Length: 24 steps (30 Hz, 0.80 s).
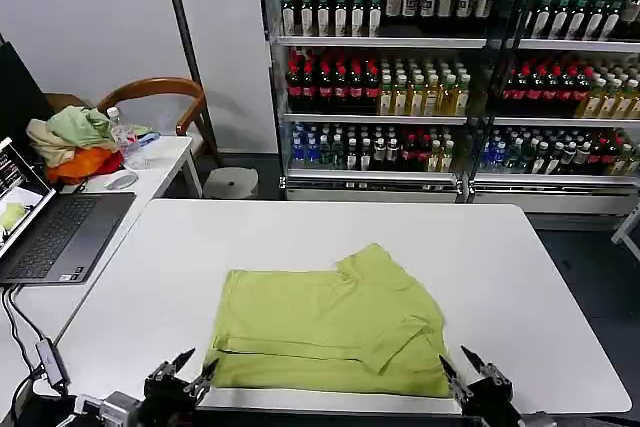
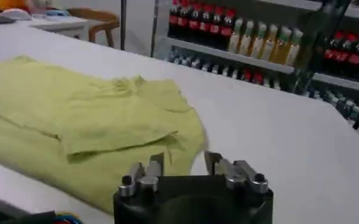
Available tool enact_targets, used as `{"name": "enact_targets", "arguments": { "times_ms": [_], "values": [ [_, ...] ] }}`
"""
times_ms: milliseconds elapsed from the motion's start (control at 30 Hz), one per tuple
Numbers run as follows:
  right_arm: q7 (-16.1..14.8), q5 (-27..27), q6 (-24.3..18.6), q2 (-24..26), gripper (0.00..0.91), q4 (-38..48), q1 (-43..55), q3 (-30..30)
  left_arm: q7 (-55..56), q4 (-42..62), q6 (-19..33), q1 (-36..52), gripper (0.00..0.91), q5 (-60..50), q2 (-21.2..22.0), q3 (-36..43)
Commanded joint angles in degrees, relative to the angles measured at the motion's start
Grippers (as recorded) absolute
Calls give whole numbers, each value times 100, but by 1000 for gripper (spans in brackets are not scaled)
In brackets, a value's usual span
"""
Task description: Fold and organize the clothes.
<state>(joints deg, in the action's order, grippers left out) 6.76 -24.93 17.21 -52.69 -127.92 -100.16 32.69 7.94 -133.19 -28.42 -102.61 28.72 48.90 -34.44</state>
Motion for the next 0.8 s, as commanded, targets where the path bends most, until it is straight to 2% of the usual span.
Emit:
{"name": "enact_targets", "arguments": {
  "times_ms": [33,200,367,533,800],
  "values": [
    [293,-550,331,-49,907,997,2427,-928,-179,321,327,986,907,211,-159,76],
    [412,-883,550,-251,907,1930,3680,-1700,-252,1279,456,2188,907,360,-19,1065],
    [553,-994,876,-539,907,2430,4673,-2155,-515,2059,380,3190,907,701,-40,1483],
    [575,-1101,1112,-868,907,3143,5476,-2682,-543,2474,340,3680,907,810,-66,1749],
    [515,-1110,1253,-1239,907,3979,6059,-3143,-751,3331,346,4414,907,947,-64,2062]
  ]
}}
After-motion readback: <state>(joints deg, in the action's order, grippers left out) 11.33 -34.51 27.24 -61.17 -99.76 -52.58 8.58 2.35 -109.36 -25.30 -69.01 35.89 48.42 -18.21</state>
